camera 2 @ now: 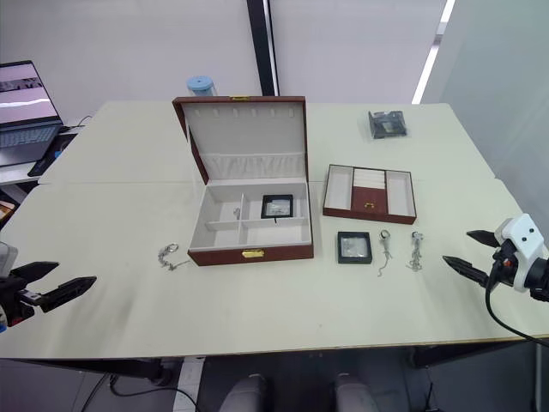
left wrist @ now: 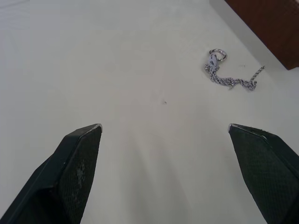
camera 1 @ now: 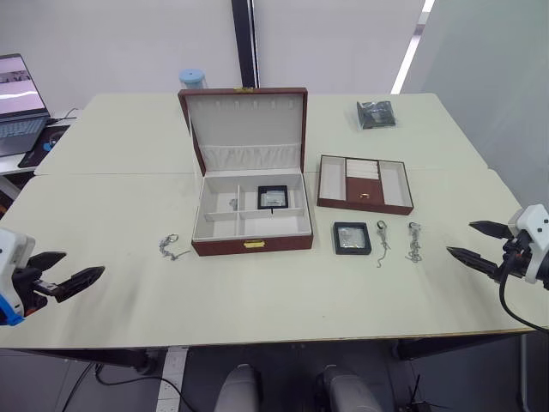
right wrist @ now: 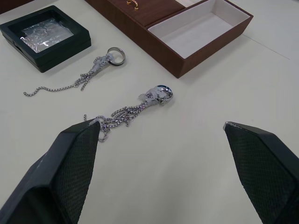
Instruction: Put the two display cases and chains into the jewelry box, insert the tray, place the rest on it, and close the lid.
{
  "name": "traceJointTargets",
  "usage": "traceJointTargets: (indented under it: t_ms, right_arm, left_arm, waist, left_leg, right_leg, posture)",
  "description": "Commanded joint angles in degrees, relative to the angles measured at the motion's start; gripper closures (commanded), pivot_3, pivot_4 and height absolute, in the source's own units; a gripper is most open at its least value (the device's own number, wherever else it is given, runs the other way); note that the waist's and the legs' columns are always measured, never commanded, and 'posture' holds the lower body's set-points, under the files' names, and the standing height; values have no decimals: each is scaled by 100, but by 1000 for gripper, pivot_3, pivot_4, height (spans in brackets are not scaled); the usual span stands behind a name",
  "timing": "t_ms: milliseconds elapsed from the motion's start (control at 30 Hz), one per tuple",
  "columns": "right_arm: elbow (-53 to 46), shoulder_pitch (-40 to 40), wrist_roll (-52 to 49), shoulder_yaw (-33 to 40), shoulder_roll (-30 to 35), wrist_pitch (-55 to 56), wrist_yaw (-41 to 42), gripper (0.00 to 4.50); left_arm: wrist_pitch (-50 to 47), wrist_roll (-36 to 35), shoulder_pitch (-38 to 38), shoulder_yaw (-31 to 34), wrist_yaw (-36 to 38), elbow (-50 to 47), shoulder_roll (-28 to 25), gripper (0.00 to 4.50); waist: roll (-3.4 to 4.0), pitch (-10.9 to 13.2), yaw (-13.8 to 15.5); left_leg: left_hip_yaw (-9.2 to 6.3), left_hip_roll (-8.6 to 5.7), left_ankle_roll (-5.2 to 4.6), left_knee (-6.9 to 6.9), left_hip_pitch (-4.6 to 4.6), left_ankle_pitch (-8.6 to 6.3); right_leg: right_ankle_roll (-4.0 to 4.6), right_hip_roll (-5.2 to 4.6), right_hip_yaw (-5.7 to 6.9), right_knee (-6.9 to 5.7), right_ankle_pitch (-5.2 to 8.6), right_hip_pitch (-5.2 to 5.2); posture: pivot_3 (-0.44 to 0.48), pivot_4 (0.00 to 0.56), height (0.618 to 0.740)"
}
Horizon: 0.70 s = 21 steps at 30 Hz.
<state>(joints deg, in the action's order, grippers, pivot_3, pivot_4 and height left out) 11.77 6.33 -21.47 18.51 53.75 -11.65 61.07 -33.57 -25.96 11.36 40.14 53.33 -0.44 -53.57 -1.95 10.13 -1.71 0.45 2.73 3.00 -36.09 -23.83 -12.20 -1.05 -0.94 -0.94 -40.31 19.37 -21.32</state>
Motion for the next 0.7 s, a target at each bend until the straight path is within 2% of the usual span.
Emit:
traceJointTargets:
  t_ms: [33,300,467,700]
  right_arm:
    - [-173,-32,-98,195,-43,62,-31,0]
    - [-1418,-226,-497,-53,-477,-353,-28,0]
    - [-2598,-246,-823,-652,-868,-714,-23,0]
    - [-3469,-111,-824,-1456,-1354,-831,-209,0]
  left_arm:
    - [118,-50,-3,-11,-103,-228,155,15]
    - [157,-423,-277,-83,-571,-682,994,15]
    - [337,-402,-352,-350,-1143,-1063,1688,15]
    - [743,-149,-386,-768,-1777,-1317,2291,15]
  waist:
    - [0,0,0]
    - [-6,-4,1]
    - [-5,-6,-1]
    - [-14,-12,9]
  left_leg:
    - [-1,0,0,0,0,0]
    - [-7,0,1,-2,2,1]
    - [-8,0,1,-2,4,0]
    - [-16,-2,1,-5,3,1]
  right_leg:
    - [0,0,1,0,0,0]
    - [0,1,4,-2,0,6]
    - [-1,1,4,-1,0,9]
    - [-1,1,9,-1,-1,15]
  posture:
    - [0,150,740]
    - [0,150,740]
    - [0,150,740]
    - [0,150,740]
